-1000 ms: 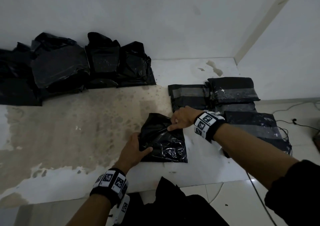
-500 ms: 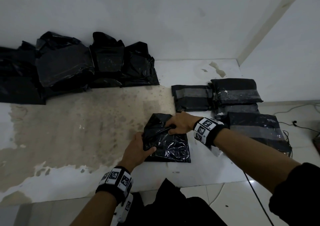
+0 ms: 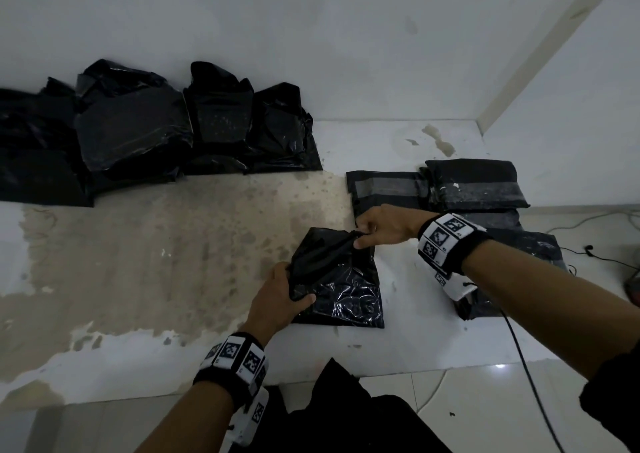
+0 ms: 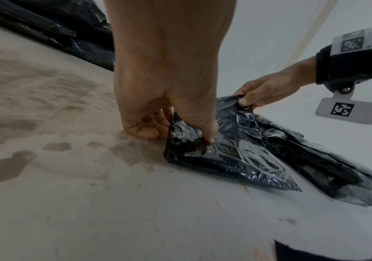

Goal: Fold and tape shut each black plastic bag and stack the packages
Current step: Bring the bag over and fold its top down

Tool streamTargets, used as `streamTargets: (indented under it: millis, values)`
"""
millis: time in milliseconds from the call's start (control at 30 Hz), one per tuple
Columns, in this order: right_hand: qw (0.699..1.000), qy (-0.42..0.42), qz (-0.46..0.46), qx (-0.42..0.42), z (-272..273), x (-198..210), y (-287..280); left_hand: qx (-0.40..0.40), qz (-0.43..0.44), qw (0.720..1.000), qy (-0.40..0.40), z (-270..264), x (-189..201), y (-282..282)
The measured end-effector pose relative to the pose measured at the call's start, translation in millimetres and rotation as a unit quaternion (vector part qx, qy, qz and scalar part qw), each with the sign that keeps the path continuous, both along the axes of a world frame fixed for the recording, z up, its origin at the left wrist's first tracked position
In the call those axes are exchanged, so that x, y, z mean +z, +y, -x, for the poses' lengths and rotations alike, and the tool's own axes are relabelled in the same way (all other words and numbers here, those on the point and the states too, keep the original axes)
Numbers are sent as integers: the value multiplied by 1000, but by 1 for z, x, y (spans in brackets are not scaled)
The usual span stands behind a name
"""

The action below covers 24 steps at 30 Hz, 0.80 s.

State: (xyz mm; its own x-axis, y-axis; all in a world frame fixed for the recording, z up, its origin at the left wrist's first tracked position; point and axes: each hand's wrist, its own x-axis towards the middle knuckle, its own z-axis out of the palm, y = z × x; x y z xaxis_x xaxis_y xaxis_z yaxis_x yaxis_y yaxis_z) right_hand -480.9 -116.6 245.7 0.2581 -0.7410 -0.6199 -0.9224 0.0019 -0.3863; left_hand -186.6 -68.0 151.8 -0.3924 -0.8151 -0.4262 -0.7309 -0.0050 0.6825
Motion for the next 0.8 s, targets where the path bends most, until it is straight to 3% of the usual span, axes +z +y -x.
streamTargets:
  millis: [167, 500, 567, 800]
  values:
    - [988, -133, -21, -79, 9, -7, 11, -18, 6, 1000, 1, 0, 2, -2]
    - [978, -184, -61, -77, 4, 4, 17, -48, -5, 998, -33, -3, 1, -11]
    - [981, -173, -60, -67, -1, 6, 12, -49, -3, 998, -37, -3, 1, -11]
    - [992, -16, -119, -44, -3, 20, -2, -50, 2, 998, -31, -4, 4, -9]
